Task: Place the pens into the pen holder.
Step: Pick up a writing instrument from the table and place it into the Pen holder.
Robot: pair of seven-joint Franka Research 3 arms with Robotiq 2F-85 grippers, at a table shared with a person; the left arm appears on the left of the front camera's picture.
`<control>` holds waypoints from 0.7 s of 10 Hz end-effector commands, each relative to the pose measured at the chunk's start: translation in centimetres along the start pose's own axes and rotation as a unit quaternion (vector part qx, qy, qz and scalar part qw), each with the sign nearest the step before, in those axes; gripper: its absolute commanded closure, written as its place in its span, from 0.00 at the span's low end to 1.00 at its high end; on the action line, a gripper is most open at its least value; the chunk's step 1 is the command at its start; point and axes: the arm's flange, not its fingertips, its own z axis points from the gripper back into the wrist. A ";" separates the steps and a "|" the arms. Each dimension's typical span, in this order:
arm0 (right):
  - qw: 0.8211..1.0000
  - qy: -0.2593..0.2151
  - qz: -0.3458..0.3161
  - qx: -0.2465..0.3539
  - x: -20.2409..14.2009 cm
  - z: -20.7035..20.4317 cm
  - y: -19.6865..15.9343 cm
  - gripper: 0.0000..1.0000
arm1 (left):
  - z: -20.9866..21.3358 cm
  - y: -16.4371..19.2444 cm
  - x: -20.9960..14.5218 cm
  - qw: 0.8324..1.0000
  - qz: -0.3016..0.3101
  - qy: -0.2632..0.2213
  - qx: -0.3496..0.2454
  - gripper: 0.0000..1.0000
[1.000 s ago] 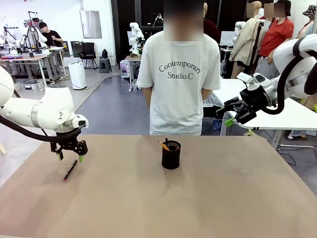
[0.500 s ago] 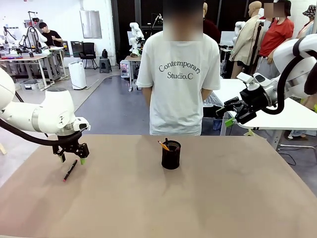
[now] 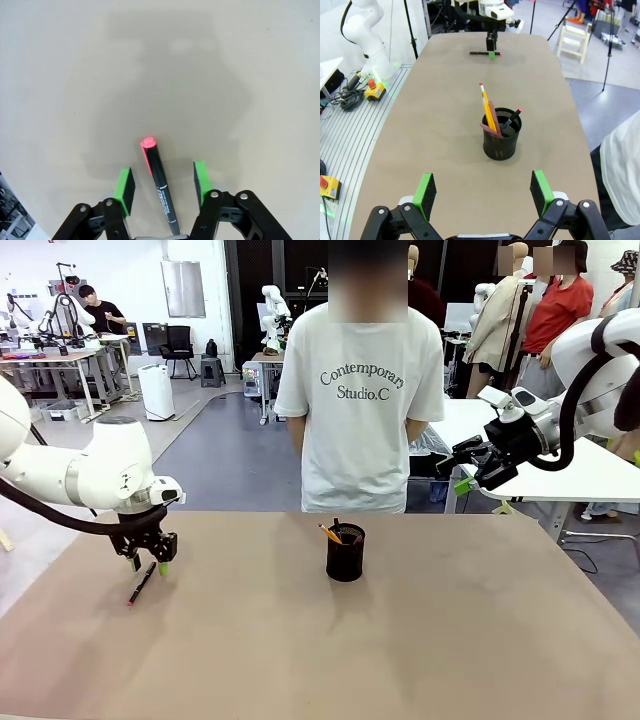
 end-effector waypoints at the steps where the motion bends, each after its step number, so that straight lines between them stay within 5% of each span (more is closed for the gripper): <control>1: 1.000 -0.003 -0.001 -0.001 0.4 0.0 0.0 0.00 | 0.2 0.2 -0.7 1.000 -0.006 0.005 0.001 0.96; 7: 1.000 -0.003 -0.001 -0.001 0.4 0.0 0.0 0.00 | -0.3 0.5 -0.8 1.000 0.000 0.006 0.003 1.00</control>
